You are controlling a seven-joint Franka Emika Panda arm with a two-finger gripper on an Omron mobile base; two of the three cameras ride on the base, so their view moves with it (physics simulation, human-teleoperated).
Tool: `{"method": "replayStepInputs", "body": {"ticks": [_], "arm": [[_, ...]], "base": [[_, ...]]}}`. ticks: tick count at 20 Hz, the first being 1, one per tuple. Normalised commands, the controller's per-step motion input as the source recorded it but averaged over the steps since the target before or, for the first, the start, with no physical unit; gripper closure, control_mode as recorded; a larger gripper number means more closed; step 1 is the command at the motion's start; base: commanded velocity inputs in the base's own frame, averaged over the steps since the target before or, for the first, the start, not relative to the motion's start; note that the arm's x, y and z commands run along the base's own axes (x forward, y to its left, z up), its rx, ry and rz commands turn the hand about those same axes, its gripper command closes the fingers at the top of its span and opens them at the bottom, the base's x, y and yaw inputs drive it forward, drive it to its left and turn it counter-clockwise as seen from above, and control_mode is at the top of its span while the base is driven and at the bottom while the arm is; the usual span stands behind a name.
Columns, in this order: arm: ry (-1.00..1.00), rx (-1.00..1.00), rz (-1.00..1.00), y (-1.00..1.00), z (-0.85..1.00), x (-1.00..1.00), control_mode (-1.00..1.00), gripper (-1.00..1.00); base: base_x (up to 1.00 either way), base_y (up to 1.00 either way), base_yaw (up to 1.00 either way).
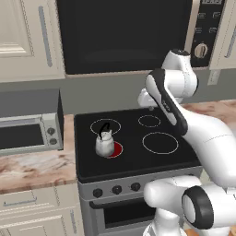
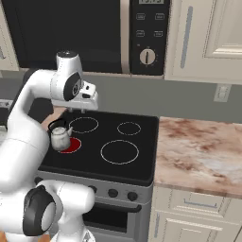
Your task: Lower the heat of the kettle.
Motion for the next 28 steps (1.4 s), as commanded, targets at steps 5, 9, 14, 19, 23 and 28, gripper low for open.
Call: {"method": "replayStepInputs", "body": {"ticks": [5,9,14,19,23,28], "arm": [[-0.01,-0.04,0.04,0.18,-0.06,-0.39,-1.00,-1.00],[-0.08,-0.26,0.10,0.91,-0.20,-0.55,-1.00,-1.00],[-0.08,-0.30,0.18,1.00,-0.16,-0.52,-1.00,-1.00],[-0.04,-0.23,0.19,0.84,-0.17,-0.39,-1.00,-1.00],[-0.08,-0.13,0.16,0.41,-0.28,-0.42,-1.00,-1.00],[-0.10,-0.15,0.19,0.30,-0.46,-0.30,-1.00,-1.00]], "base": [[0.00,0.00,0.00],[0.00,0.00,0.00],[0.00,0.00,0.00],[0.00,0.00,0.00],[0.00,0.00,0.00],[0.00,0.00,0.00]]}}
